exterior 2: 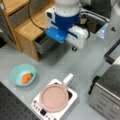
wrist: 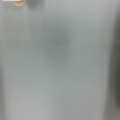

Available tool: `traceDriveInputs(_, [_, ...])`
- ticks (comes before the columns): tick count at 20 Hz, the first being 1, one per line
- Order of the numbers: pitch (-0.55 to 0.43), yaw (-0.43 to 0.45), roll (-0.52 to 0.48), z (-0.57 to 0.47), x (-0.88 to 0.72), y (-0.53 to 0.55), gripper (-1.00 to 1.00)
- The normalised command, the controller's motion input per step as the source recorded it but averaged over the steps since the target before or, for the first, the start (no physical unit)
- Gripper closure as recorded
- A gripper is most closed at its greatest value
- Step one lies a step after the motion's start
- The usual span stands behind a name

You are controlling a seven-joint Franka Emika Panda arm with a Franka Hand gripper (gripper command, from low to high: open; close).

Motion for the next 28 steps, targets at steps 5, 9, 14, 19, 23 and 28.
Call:
traceDriveInputs(5, [0.134, 0.128, -0.044, 0.00, 0.57, -0.26, -1.00])
traceDriveInputs(9, [0.167, 0.106, -0.024, -0.02, 0.63, -0.28, -1.00])
traceDriveInputs(14, [0.163, 0.103, 0.003, -0.02, 0.64, -0.31, -1.00])
traceDriveInputs(19, [0.186, 0.095, -0.011, 0.08, 0.60, -0.40, -1.00])
traceDriveInputs(23, [0.194, 0.089, -0.029, 0.10, 0.56, -0.37, -1.00])
traceDriveInputs(28, [0.222, 0.100, -0.054, 0.13, 0.49, -0.32, -1.00])
